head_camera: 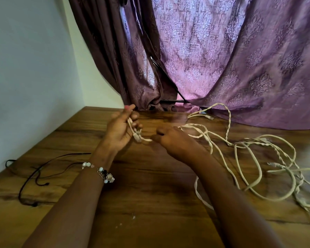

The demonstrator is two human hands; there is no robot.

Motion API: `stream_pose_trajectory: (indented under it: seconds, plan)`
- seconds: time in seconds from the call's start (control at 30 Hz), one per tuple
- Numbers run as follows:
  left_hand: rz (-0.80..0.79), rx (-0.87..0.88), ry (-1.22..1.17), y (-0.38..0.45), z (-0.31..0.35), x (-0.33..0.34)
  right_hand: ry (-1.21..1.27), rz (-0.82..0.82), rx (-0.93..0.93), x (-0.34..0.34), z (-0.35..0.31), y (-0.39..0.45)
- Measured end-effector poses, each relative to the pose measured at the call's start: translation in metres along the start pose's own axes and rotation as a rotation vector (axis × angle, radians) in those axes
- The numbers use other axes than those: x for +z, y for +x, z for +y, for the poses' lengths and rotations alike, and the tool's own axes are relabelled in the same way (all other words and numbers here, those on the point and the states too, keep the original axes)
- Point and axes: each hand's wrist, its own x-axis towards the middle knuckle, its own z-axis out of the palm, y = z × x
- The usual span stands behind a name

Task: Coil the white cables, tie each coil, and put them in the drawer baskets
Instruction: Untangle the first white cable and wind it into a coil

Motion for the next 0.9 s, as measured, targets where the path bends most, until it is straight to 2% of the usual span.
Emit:
stream_pose_trajectory:
  seconds: [0.1, 0.2, 0.27, 0.33, 0.37, 0.47, 0.53, 0.63, 0.77, 0.83, 0.9]
  plan:
    - [-0.042, -0.018, 0.317, -0.01, -0.013, 0.015, 0.324, 0.19, -0.002, -0.003, -0.004, 0.002]
    - [-0.128, -0.089, 0.424, -0.012, -0.023, 0.021, 0.33, 0.285, -0.014, -0.002, 0.0, -0.001]
    - [-0.259, -0.105, 0.625, -0.015, -0.024, 0.023, 0.306, 0.332, 0.032, 0.004, 0.012, -0.003]
    - [-0.357, -0.146, 0.814, -0.019, -0.024, 0.026, 0.288, 0.34, 0.046, 0.006, 0.019, -0.003]
    - [-0.371, -0.182, 0.836, -0.021, -0.023, 0.028, 0.301, 0.321, 0.057, 0.005, 0.021, -0.004]
    - [-0.385, -0.283, 0.723, -0.021, -0.016, 0.026, 0.386, 0.292, 0.1, 0.002, 0.033, -0.013]
    - [-0.396, -0.324, 0.577, -0.019, -0.008, 0.017, 0.35, 0.3, 0.143, 0.009, 0.043, -0.019]
    - [-0.494, -0.387, 0.388, -0.015, 0.002, 0.003, 0.341, 0.362, 0.247, 0.024, 0.066, -0.026]
    - [-0.542, -0.399, 0.223, -0.014, 0.007, -0.001, 0.605, 0.39, 0.369, 0.032, 0.068, -0.031]
    - [-0.546, -0.433, 0.114, -0.014, 0.007, 0.0, 0.818, 0.305, 0.359, 0.03, 0.055, -0.027]
    - [-0.576, -0.457, 0.015, -0.012, 0.007, 0.0, 0.919, 0.18, 0.296, 0.027, 0.04, -0.023]
